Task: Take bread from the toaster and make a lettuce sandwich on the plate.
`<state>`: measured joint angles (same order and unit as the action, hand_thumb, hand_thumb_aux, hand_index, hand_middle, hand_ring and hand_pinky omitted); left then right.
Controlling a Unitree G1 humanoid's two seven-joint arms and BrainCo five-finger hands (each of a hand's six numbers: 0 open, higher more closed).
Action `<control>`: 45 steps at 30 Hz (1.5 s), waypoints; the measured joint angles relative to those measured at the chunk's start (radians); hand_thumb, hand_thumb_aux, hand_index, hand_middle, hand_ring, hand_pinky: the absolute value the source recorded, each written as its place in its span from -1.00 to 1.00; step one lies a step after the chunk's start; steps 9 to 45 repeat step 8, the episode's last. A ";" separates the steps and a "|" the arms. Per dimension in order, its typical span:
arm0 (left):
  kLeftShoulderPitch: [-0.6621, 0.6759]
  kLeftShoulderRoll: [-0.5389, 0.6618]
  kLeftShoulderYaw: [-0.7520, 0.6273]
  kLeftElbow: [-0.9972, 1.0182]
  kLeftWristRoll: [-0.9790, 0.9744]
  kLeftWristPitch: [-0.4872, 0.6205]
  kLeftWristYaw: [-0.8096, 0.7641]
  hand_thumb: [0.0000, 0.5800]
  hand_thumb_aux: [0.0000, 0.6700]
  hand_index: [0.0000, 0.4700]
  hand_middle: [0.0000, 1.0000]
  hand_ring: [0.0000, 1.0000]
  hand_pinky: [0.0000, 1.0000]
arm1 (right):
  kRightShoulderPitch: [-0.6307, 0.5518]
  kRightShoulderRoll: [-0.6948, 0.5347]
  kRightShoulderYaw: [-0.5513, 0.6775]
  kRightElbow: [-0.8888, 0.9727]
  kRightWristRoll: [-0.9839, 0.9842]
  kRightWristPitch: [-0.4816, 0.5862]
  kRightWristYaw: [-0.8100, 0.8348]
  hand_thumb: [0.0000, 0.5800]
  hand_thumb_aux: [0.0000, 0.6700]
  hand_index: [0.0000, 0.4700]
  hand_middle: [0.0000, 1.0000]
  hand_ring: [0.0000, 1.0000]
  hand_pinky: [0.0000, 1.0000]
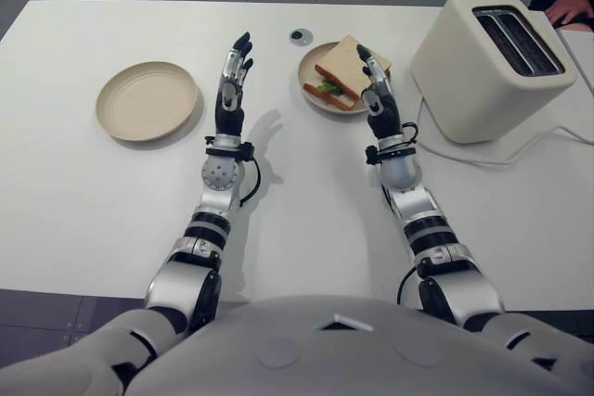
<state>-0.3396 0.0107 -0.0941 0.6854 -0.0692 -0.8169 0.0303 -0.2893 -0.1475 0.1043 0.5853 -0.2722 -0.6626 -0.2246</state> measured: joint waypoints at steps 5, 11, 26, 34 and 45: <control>-0.071 -0.032 0.037 0.065 0.079 -0.014 0.087 -1.00 -1.00 -1.00 -1.00 -1.00 -1.00 | -0.056 0.052 -0.036 0.090 0.015 -0.128 -0.092 -1.00 -1.00 -1.00 -1.00 -1.00 -1.00; -0.042 -0.029 0.059 0.109 0.106 -0.016 0.119 -1.00 -1.00 -1.00 -1.00 -1.00 -1.00 | -0.041 0.061 -0.042 0.138 0.017 -0.188 -0.105 -1.00 -1.00 -1.00 -1.00 -1.00 -1.00; -0.042 -0.029 0.059 0.109 0.106 -0.016 0.119 -1.00 -1.00 -1.00 -1.00 -1.00 -1.00 | -0.041 0.061 -0.042 0.138 0.017 -0.188 -0.105 -1.00 -1.00 -1.00 -1.00 -1.00 -1.00; -0.042 -0.029 0.059 0.109 0.106 -0.016 0.119 -1.00 -1.00 -1.00 -1.00 -1.00 -1.00 | -0.041 0.061 -0.042 0.138 0.017 -0.188 -0.105 -1.00 -1.00 -1.00 -1.00 -1.00 -1.00; -0.042 -0.029 0.059 0.109 0.106 -0.016 0.119 -1.00 -1.00 -1.00 -1.00 -1.00 -1.00 | -0.041 0.061 -0.042 0.138 0.017 -0.188 -0.105 -1.00 -1.00 -1.00 -1.00 -1.00 -1.00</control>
